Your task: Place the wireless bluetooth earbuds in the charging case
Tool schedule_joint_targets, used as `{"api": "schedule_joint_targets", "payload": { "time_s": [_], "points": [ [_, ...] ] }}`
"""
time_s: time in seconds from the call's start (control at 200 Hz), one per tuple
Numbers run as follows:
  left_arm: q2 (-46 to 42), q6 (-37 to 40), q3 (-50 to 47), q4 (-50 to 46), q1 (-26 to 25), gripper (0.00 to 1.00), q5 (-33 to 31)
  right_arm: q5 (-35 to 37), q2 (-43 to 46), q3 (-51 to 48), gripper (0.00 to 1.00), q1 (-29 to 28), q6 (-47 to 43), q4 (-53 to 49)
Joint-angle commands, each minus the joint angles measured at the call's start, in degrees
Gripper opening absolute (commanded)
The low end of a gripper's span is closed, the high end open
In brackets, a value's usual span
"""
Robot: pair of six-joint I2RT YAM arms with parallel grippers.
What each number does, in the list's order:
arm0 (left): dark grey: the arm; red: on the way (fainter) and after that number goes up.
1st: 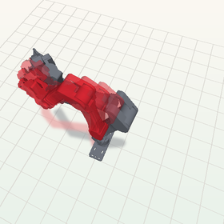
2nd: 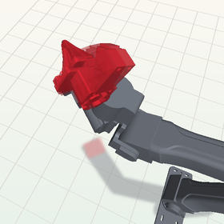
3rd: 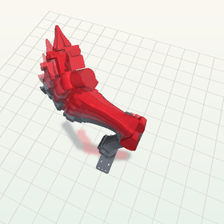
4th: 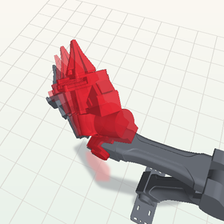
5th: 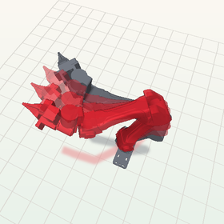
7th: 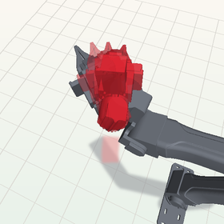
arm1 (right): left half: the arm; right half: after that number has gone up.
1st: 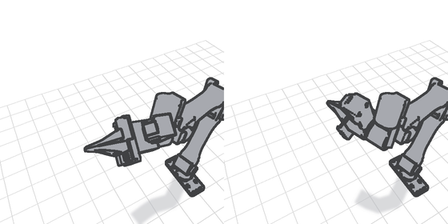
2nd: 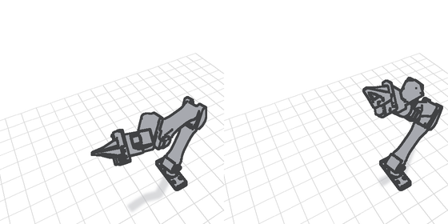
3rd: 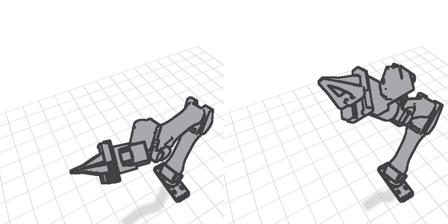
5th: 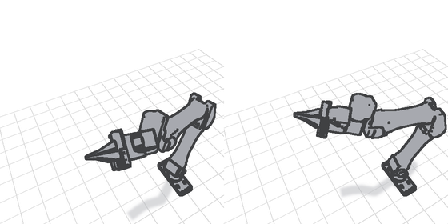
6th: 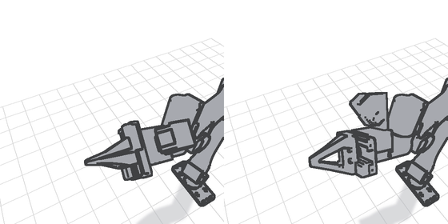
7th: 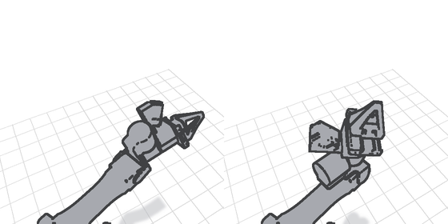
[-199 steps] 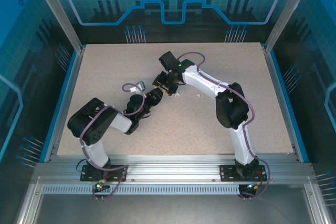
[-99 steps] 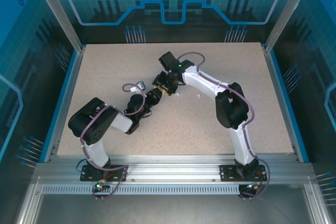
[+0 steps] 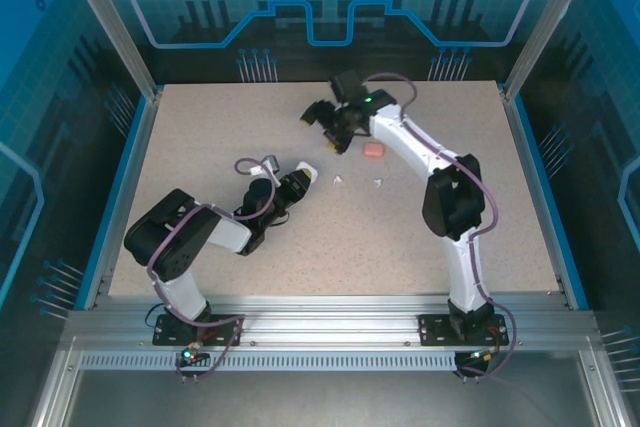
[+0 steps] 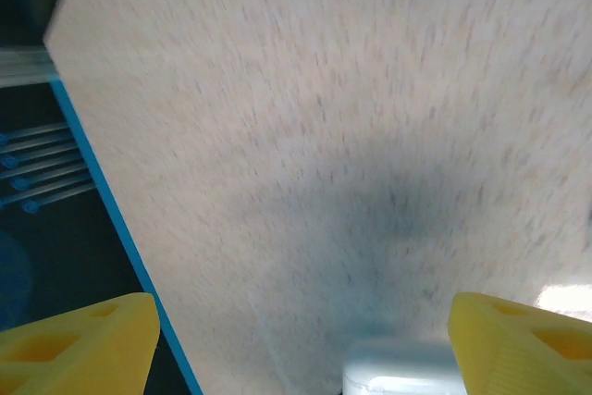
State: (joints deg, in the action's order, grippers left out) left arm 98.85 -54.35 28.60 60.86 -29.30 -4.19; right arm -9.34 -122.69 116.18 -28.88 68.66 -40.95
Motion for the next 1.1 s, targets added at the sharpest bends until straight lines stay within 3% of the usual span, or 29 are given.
{"api": "schedule_joint_targets", "payload": {
  "time_s": [0.0,0.22,0.45,0.635,1.095],
  "points": [
    [-5.4,5.6,3.8,-9.8,0.5,0.0,8.6,-1.5,6.9,-3.4,0.82,3.1,-9.1,0.7],
    [-12.6,15.3,9.2,-24.1,4.0,0.0,25.2,-9.9,23.6,-30.5,0.82,6.9,-26.1,20.2],
    [-15.5,19.1,15.9,-33.2,7.3,0.0,39.4,-22.3,37.2,-52.6,0.82,9.7,-33.4,37.3],
    [-16.3,21.6,21.0,-40.4,7.6,0.0,46.4,-29.4,38.5,-57.7,0.82,9.1,-36.0,43.0],
    [-17.4,21.1,22.4,-40.8,7.5,0.0,46.4,-29.5,35.1,-57.8,0.8,7.7,-36.0,44.1]
  ]
}}
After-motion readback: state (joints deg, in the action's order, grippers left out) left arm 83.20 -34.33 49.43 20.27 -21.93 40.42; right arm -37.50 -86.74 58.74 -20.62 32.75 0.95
